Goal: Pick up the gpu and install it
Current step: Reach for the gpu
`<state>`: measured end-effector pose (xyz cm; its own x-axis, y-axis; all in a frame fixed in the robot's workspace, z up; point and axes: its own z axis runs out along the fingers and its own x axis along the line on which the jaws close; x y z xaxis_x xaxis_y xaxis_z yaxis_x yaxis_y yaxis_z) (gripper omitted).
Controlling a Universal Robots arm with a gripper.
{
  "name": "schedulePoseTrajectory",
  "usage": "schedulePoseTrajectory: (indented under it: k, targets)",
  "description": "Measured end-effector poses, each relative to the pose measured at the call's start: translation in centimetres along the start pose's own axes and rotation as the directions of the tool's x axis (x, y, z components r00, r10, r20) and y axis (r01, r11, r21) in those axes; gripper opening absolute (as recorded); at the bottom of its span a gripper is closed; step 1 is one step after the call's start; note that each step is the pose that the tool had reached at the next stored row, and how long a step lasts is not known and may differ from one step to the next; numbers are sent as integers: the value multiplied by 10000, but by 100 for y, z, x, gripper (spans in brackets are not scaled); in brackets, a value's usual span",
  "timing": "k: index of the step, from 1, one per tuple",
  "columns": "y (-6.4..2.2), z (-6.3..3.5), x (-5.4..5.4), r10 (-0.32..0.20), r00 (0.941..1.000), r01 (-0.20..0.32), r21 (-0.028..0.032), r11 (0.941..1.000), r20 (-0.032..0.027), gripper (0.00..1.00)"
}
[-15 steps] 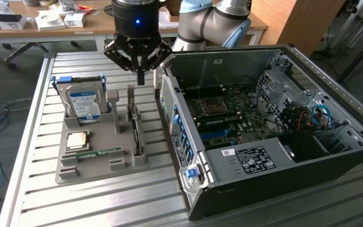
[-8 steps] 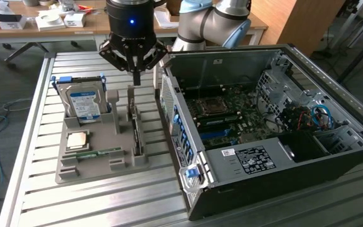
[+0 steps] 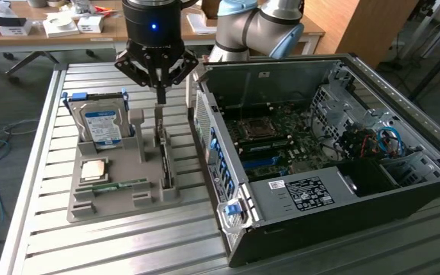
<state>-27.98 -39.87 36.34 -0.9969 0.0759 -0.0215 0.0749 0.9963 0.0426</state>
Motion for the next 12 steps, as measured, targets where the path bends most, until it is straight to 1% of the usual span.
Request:
schedulePoseTrajectory:
  k: [7,12]
  targets:
    - [-10,-1,3,1,10000,-1,0,10000,-1,11]
    - [-82,-3,-4,0,10000,0,-1,10000,-1,11]
